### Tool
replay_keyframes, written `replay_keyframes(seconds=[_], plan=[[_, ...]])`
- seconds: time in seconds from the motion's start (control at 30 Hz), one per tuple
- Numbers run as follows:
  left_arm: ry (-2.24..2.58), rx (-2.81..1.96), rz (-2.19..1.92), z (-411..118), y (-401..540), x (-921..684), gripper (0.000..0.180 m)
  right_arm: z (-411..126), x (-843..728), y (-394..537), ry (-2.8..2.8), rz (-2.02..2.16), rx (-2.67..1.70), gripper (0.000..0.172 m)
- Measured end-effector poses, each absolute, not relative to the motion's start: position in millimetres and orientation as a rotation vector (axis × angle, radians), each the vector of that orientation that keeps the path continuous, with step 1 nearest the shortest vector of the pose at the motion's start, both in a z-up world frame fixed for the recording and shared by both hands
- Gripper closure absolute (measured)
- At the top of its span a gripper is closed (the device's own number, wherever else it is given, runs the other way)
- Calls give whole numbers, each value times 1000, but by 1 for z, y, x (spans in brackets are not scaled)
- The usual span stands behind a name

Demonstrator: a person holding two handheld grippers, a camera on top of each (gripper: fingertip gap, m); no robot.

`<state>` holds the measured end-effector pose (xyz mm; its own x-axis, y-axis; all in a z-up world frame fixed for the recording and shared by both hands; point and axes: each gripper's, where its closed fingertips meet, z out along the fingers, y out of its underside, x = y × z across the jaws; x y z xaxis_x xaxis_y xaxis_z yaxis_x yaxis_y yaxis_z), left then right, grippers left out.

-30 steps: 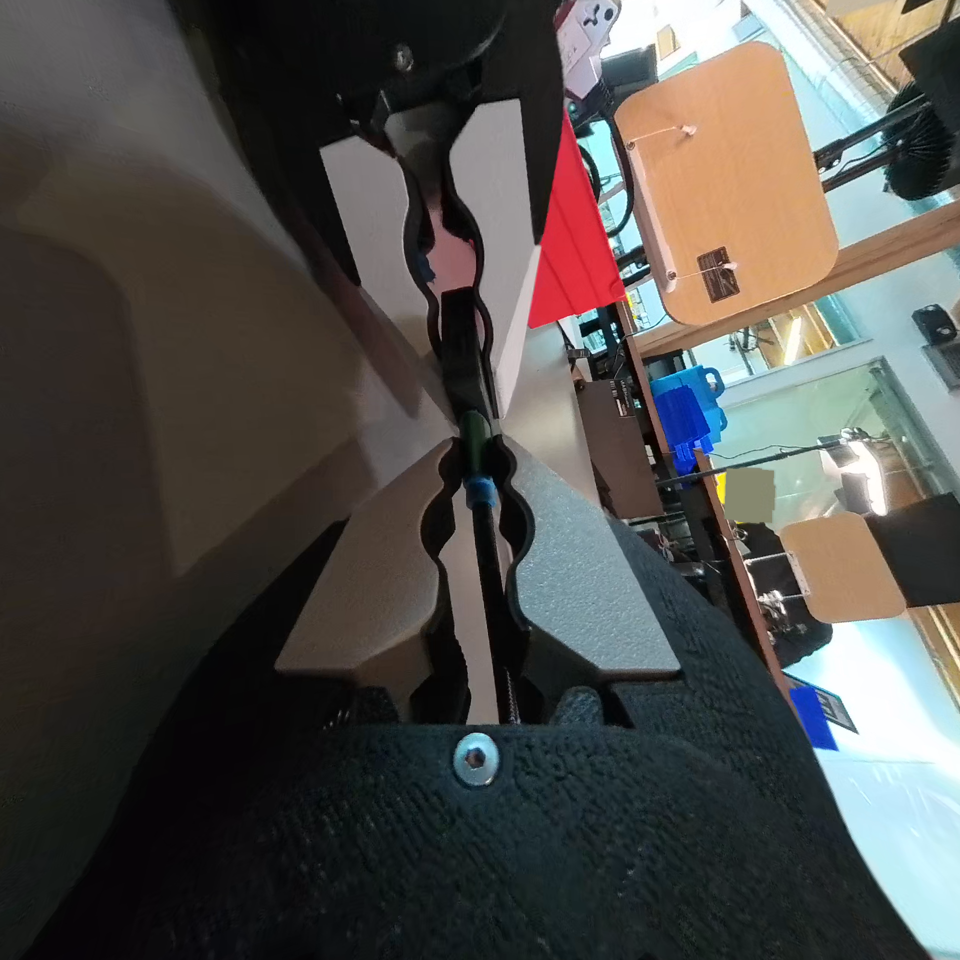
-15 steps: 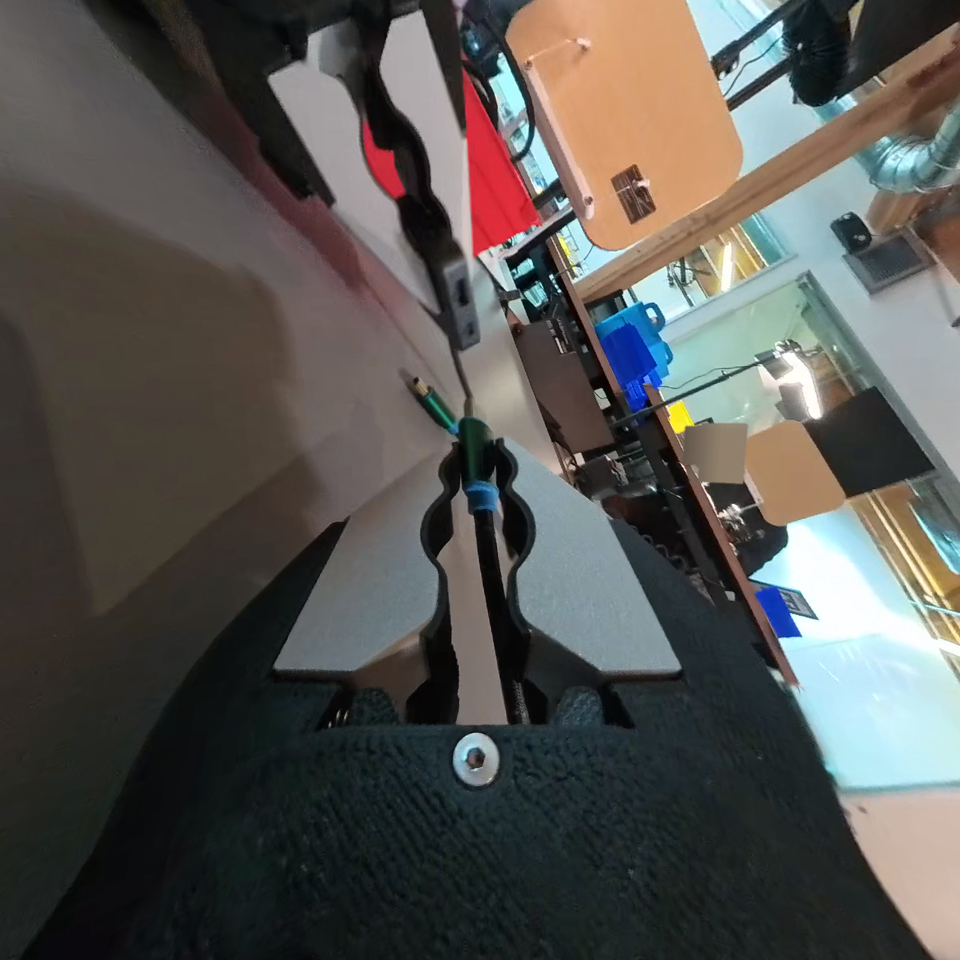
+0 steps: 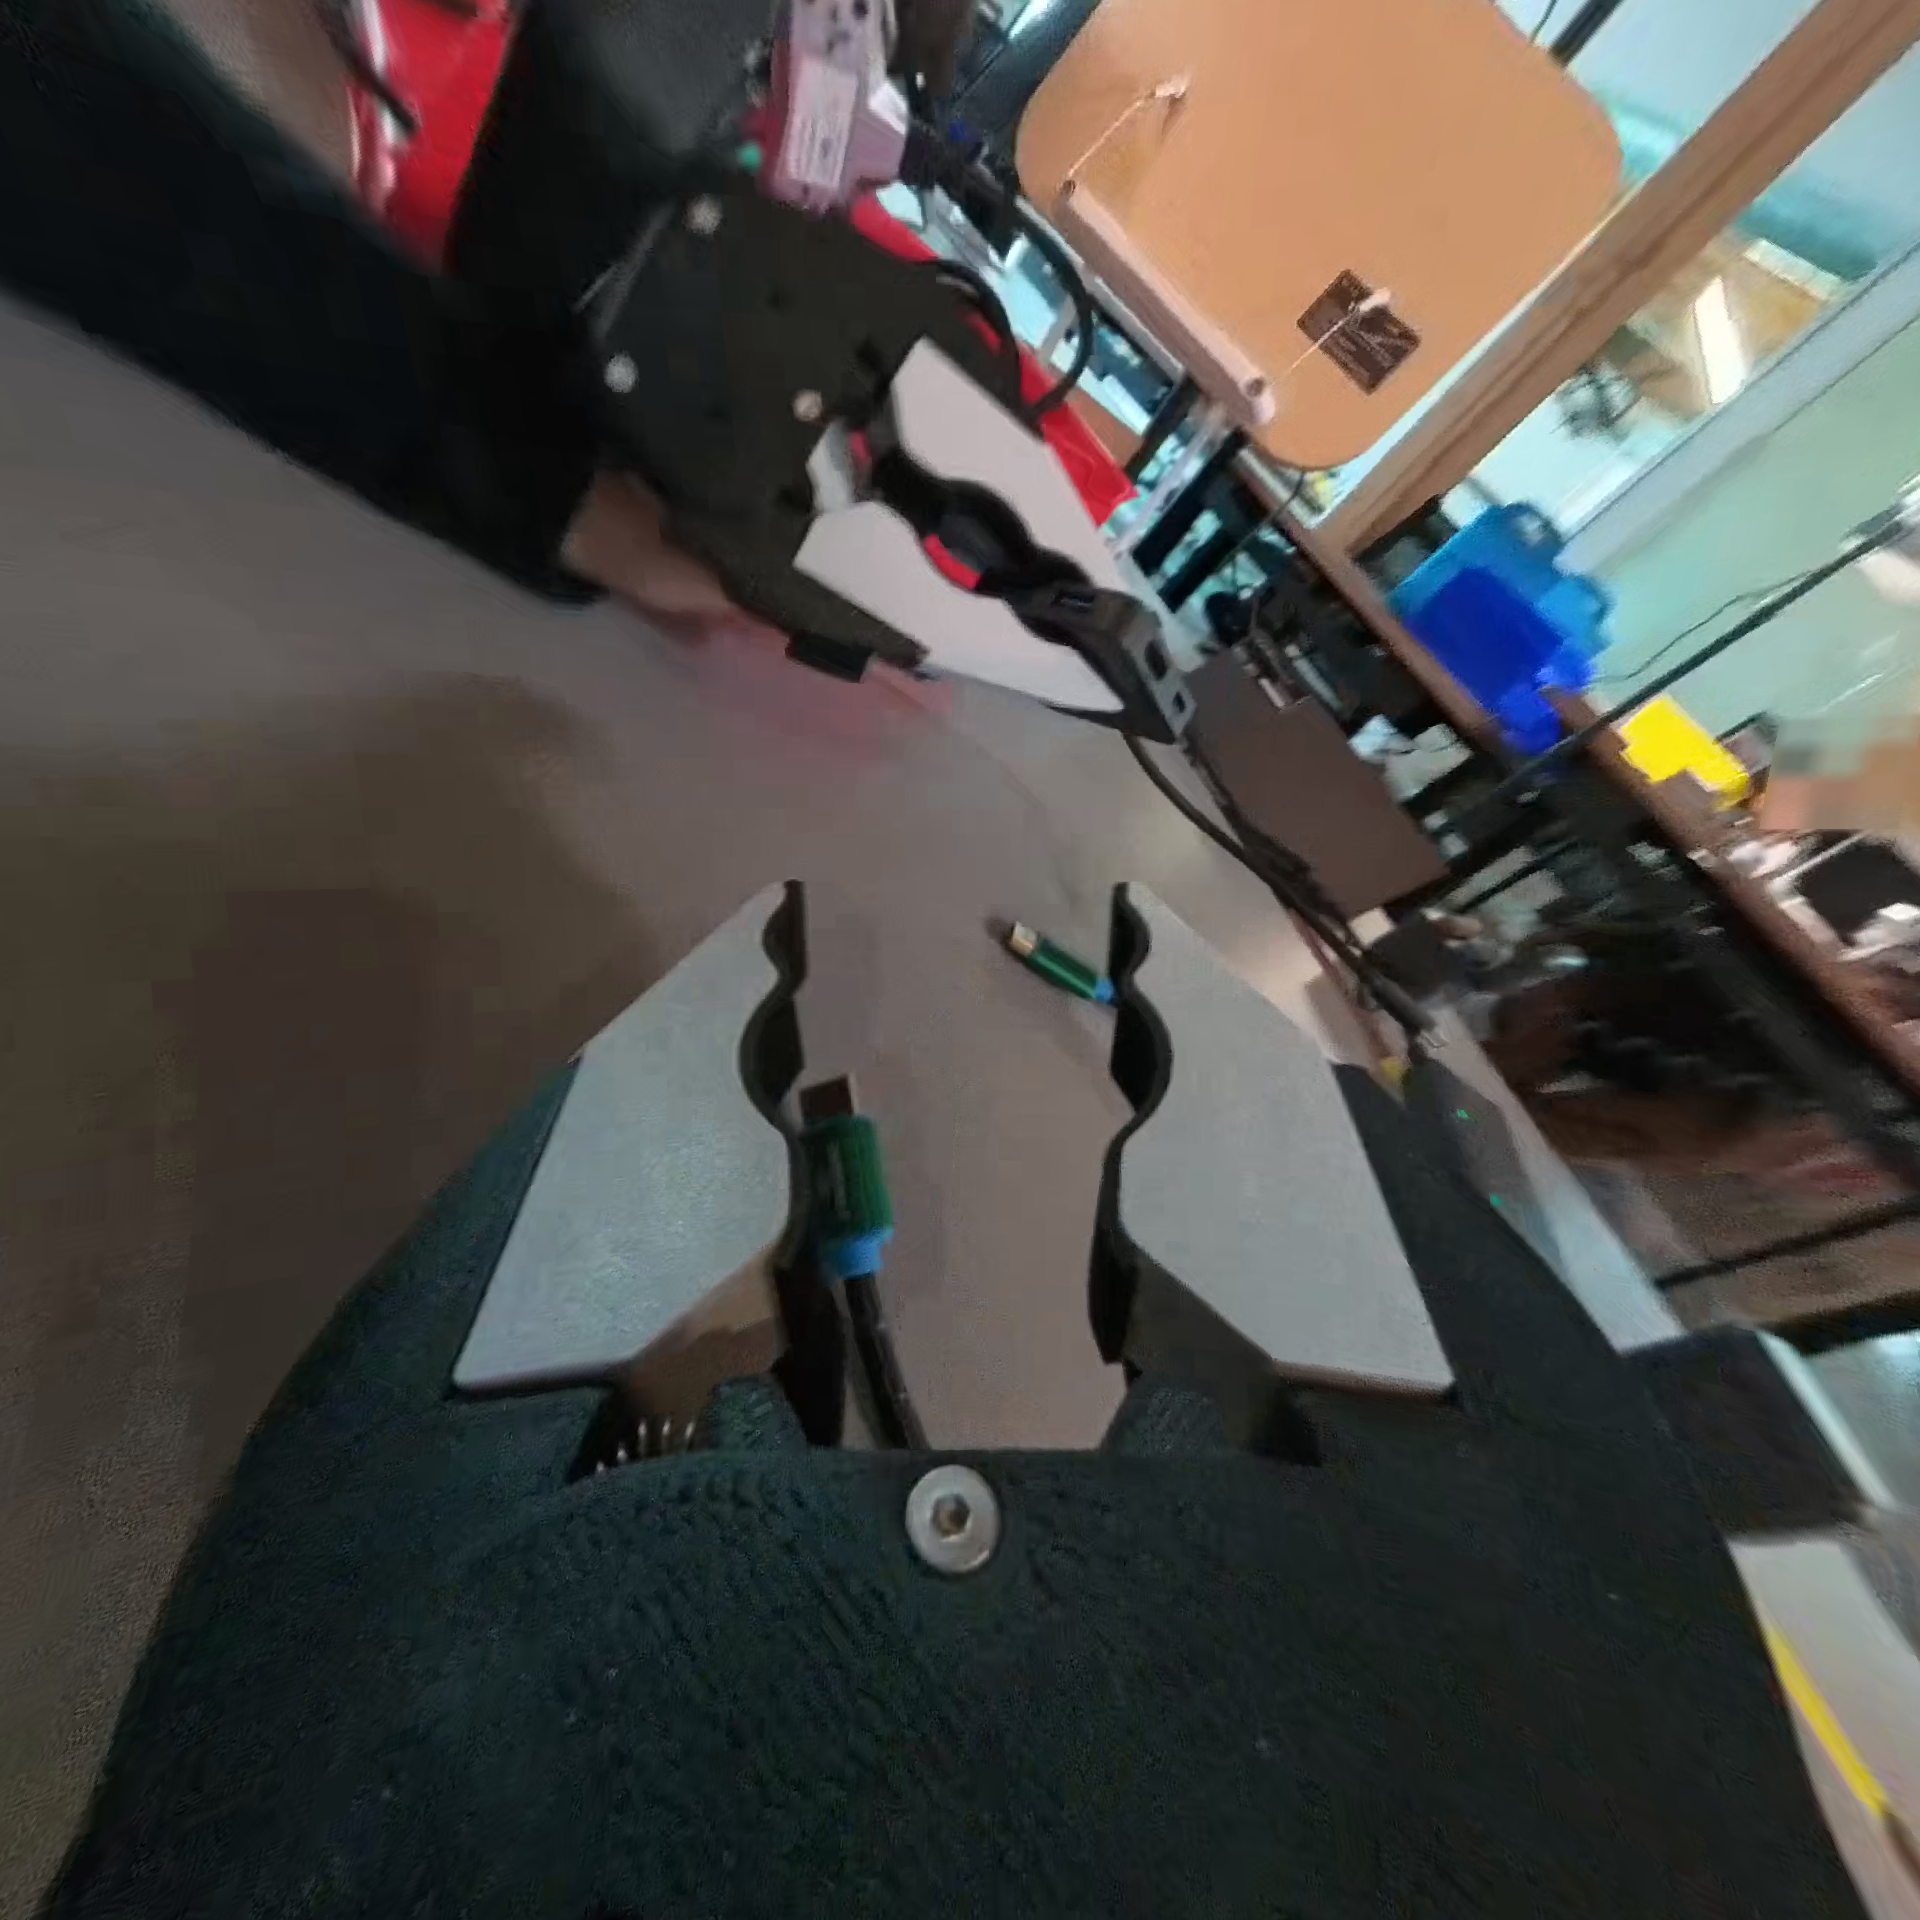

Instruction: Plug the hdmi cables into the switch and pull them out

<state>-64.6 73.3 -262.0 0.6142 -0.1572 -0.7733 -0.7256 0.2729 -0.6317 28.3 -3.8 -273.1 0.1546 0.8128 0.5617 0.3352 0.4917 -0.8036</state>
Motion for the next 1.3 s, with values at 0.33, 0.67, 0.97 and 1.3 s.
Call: replay_keyframes(seconds=[0.33, 0.67, 0.97, 1.3], plan=[[785, -1257, 352, -250, 66, -74, 169, -313, 98, 173, -1561, -53, -1852, 138], [805, -1245, 343, -250, 61, -73, 170, -358, 87, 190, -1668, 182, -2177, 167], [832, -1195, 364, -245, 56, -69, 170, -252, 113, 130, -1526, -44, -1758, 168], [858, -1210, 321, -250, 56, -64, 170, -39, 254, 95, -1050, -544, -1381, 167]])
